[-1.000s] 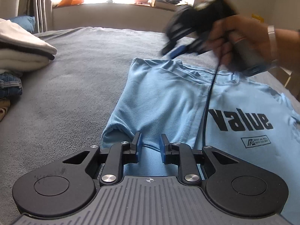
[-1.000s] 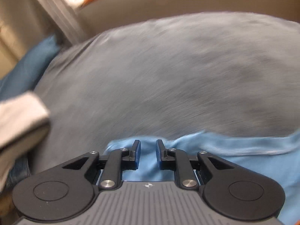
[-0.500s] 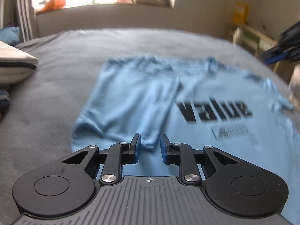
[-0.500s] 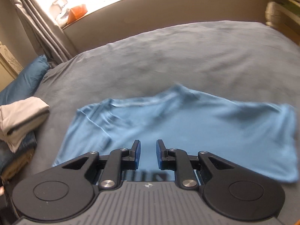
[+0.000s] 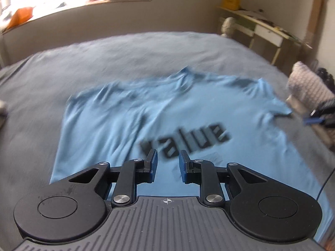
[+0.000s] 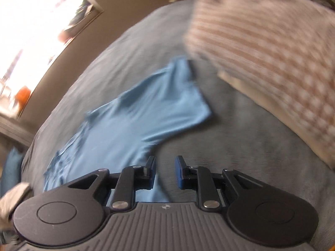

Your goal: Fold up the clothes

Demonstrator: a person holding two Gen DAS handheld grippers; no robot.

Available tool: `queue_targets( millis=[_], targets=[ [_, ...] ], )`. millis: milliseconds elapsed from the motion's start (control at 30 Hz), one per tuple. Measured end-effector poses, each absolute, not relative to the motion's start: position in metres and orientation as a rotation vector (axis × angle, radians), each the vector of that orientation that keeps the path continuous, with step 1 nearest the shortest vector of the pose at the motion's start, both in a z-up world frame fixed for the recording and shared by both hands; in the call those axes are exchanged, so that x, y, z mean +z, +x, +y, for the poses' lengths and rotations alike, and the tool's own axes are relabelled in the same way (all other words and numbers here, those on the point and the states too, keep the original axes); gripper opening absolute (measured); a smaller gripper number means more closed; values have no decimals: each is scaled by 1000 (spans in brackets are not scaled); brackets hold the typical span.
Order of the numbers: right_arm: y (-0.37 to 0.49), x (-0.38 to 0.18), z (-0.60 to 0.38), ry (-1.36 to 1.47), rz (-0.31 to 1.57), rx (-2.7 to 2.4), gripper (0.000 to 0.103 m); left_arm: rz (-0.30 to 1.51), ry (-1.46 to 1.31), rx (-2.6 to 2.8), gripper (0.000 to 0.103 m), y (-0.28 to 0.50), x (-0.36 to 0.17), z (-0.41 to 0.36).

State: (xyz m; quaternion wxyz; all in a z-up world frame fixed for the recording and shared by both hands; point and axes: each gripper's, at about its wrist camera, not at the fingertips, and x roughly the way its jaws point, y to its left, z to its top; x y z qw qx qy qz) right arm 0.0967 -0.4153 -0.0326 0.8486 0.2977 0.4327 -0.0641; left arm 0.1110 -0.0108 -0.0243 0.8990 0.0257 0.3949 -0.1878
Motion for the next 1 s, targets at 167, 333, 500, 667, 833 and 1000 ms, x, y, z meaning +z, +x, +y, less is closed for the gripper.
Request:
queue_targets(
  millis=[167, 333, 500, 667, 833, 1000],
  targets=[
    [97, -63, -434, 685, 830, -209, 28, 812, 68, -464, 22, 142, -4, -64],
    [109, -94, -447, 805, 748, -295, 29, 822, 30, -522, 22, 174, -7, -126],
    [122, -105, -453, 818, 699, -303, 29, 863, -28, -558, 22, 212, -17, -191],
    [123, -110, -464, 808, 667, -282, 22, 930, -79, -602, 24, 254, -30, -264],
    [116, -111, -471, 777, 654, -242, 13, 979, -111, -613, 26, 288, -50, -332],
    [114, -108, -472, 705, 646, -197, 9, 1041, -134, -594, 26, 309, -72, -373]
  ],
)
